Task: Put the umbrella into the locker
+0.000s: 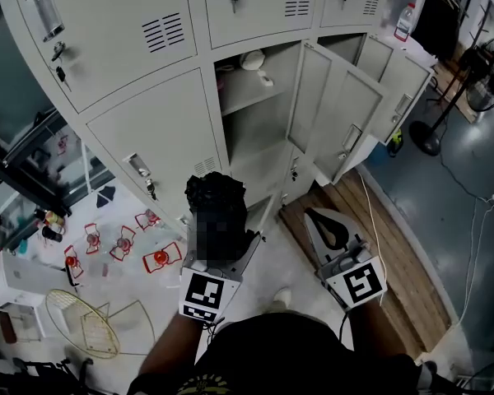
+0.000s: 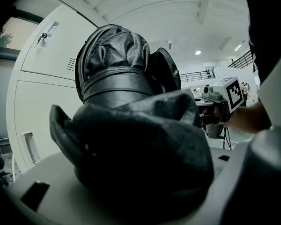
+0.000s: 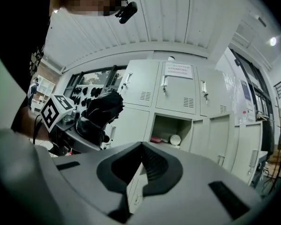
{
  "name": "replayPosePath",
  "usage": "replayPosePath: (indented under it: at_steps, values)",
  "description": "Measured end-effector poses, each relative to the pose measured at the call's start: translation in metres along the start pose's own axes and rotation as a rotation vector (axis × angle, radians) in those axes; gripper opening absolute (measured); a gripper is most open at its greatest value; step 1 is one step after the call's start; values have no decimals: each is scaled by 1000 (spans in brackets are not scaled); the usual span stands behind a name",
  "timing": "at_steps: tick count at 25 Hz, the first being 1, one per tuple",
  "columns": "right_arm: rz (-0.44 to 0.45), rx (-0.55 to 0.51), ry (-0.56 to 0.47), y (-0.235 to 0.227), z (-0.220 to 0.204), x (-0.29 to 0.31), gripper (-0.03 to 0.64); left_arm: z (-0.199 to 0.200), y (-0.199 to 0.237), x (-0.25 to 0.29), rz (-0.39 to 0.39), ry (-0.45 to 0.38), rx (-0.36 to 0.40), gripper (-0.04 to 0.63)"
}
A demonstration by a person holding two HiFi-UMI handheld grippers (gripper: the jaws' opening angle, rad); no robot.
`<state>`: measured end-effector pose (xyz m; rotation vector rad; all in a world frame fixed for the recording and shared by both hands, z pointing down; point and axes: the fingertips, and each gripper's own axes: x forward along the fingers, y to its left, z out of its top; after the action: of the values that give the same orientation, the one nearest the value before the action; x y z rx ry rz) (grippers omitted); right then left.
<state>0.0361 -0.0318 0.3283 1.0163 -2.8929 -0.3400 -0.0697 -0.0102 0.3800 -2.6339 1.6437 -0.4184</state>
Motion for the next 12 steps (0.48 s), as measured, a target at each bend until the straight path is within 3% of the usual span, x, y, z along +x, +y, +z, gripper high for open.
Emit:
replayPosePath:
  at_steps: [12]
  values:
    - [9,14,18,-51,-9,5,21,15,-4,55,13,12,11,308]
